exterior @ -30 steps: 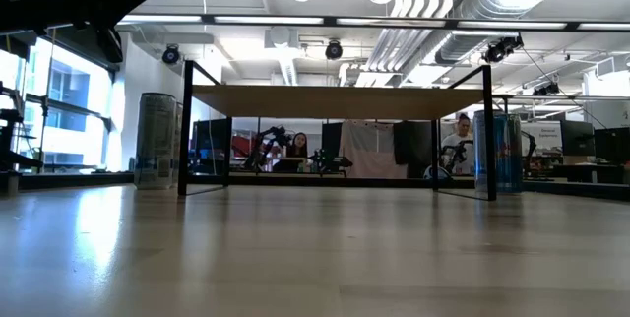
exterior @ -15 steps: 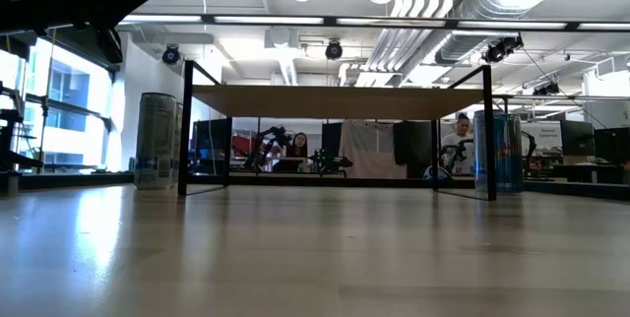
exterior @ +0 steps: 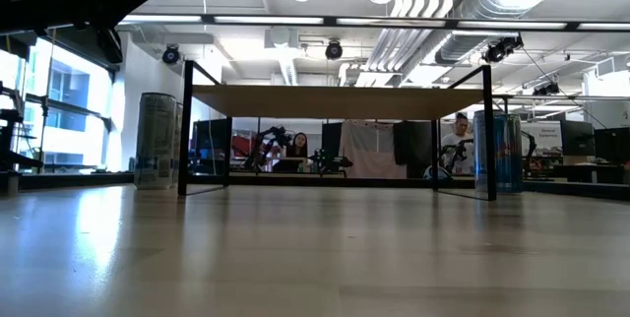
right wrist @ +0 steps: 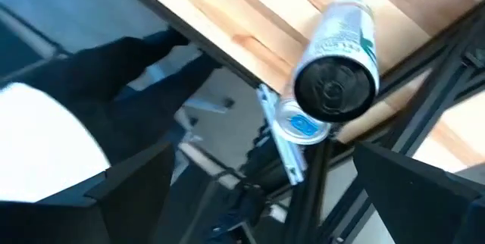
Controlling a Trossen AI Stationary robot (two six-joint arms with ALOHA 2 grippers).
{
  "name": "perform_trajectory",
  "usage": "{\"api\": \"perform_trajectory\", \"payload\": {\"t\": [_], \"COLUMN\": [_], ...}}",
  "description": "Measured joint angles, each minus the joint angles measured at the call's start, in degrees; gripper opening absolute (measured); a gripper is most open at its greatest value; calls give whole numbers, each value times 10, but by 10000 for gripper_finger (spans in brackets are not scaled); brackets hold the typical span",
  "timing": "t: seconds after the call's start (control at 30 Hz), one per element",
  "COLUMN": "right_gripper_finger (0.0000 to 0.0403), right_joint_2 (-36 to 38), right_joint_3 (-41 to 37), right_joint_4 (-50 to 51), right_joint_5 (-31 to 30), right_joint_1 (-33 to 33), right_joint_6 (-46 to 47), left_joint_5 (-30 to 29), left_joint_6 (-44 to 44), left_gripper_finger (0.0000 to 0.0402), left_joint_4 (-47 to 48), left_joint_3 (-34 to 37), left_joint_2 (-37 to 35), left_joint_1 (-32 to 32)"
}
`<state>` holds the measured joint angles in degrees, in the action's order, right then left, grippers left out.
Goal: Place canned beverage on shelf
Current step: Put the right white pink soda can on the shelf
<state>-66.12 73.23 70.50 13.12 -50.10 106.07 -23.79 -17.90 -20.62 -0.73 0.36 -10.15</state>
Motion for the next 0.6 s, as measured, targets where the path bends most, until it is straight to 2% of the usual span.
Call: {"api": "perform_trajectory", "payload": {"t": [0.23,0.43,0.6], "right_gripper_finger": [392,392,392], "right_joint_2": [-67,-112,-130], "right_joint_3": [0,0,0], "right_joint_4": [27,46,62], "right_joint_5": [-2,-10,-9], "right_joint_1": [-36,-40,-39], "right_joint_6": [45,15,27], "left_joint_5": [0,0,0], "left_joint_6": [0,0,0], "left_gripper_finger": [3,3,3], "left_joint_4": [0,0,0], "left_joint_3": [0,0,0], "left_joint_2": [0,0,0], "left_joint_1": [0,0,0]}}
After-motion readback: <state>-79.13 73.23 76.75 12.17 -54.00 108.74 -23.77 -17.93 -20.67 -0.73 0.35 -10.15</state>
